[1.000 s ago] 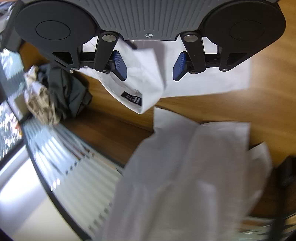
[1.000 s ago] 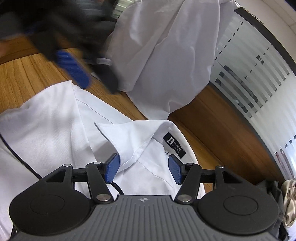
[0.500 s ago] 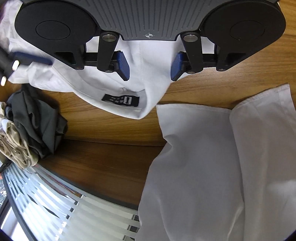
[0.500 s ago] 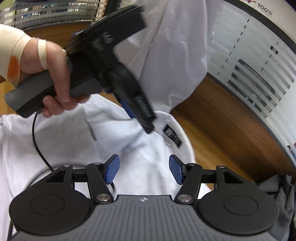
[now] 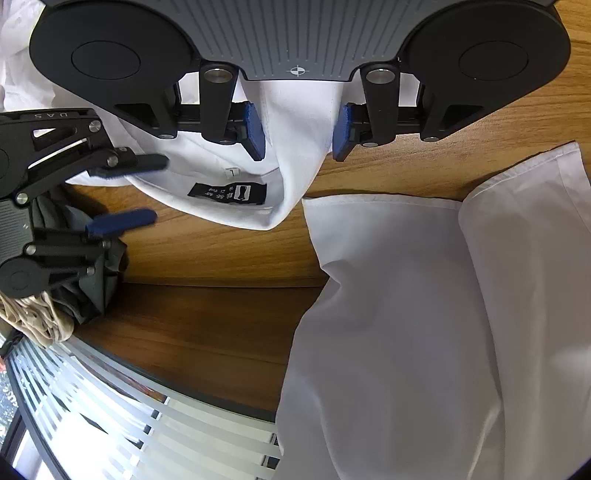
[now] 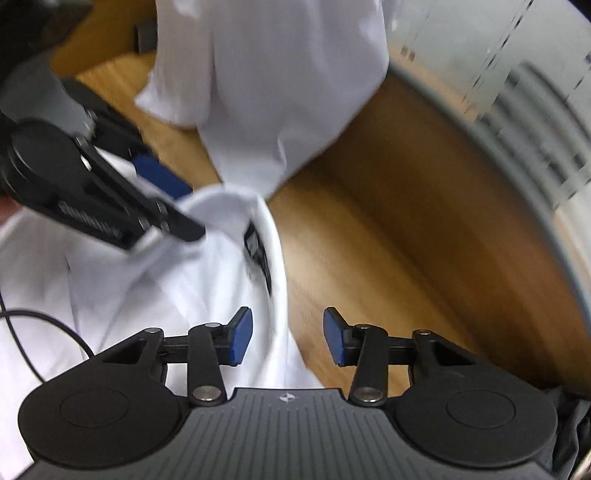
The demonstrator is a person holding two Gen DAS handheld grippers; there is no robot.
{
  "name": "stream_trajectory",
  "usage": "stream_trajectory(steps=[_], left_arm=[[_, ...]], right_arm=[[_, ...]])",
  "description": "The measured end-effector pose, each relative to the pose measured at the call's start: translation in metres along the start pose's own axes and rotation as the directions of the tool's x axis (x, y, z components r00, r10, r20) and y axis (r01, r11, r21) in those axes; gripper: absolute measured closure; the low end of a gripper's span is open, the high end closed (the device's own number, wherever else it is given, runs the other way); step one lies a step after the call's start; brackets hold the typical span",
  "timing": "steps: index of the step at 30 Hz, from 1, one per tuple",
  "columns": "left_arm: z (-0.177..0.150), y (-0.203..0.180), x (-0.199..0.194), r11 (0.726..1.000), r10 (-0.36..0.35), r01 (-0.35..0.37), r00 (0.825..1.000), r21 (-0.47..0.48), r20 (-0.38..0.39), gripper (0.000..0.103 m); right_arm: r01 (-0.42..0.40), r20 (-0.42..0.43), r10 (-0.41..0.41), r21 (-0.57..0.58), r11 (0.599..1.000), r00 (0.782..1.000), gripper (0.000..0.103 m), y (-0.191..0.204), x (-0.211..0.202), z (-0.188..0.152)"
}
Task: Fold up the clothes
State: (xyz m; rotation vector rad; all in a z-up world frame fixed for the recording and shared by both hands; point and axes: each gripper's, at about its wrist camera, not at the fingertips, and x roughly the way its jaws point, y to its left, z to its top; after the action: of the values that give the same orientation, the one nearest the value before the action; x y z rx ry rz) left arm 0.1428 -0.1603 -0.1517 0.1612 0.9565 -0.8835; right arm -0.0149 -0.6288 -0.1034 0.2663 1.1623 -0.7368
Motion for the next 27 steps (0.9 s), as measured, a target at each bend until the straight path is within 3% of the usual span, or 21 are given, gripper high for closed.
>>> stream_trajectory(steps=[3, 4, 5, 6, 10, 14, 20, 22, 27], left_arm=[[-0.001, 0.001, 0.000, 1.000, -0.005, 0.005, 1.000, -0.003, 0.011, 0.063], [-0.001, 0.001, -0.001, 1.000, -0.006, 0.007, 1.000, -0.007, 0.015, 0.064], [-0.002, 0.001, -0.001, 1.000, -0.007, 0.007, 1.000, -0.013, 0.018, 0.065], [-0.002, 0.001, -0.002, 1.000, -0.006, 0.006, 1.000, -0.018, 0.019, 0.066], [-0.001, 0.002, -0.007, 0.999, -0.007, 0.008, 1.000, -0.035, 0.027, 0.069], [0.000, 0.003, -0.007, 0.998, -0.016, 0.017, 1.000, -0.067, 0.023, 0.069], [0.000, 0.001, -0.004, 0.996, -0.008, 0.009, 1.000, -0.093, 0.013, 0.070], [0.001, 0.001, -0.004, 0.995, -0.007, 0.008, 1.000, -0.102, 0.012, 0.070], [0.002, 0.004, -0.009, 0.988, -0.016, 0.016, 1.000, -0.154, 0.001, 0.070]], right_arm=[[-0.052, -0.084, 0.055, 0.044, 0.998, 0.995, 0.060, -0.006, 0.003, -0.008], [-0.074, -0.115, 0.081, 0.058, 0.996, 0.990, 0.066, -0.007, 0.006, -0.011], [-0.086, -0.137, 0.095, 0.068, 0.994, 0.986, 0.073, -0.008, 0.009, -0.013], [-0.085, -0.140, 0.097, 0.086, 0.993, 0.985, 0.094, -0.009, 0.010, -0.014], [-0.001, -0.096, 0.019, 0.180, 0.984, 0.995, 0.097, -0.025, 0.012, -0.007], [-0.034, -0.081, 0.068, 0.365, 0.930, 0.994, 0.097, -0.051, 0.031, -0.004], [-0.028, -0.041, 0.048, 0.389, 0.921, 0.998, 0.090, -0.047, 0.032, -0.010], [-0.038, 0.009, 0.038, 0.388, 0.921, 0.999, 0.061, -0.050, 0.017, -0.013], [-0.093, 0.158, 0.032, 0.397, 0.913, 0.987, 0.049, -0.051, -0.033, -0.030]])
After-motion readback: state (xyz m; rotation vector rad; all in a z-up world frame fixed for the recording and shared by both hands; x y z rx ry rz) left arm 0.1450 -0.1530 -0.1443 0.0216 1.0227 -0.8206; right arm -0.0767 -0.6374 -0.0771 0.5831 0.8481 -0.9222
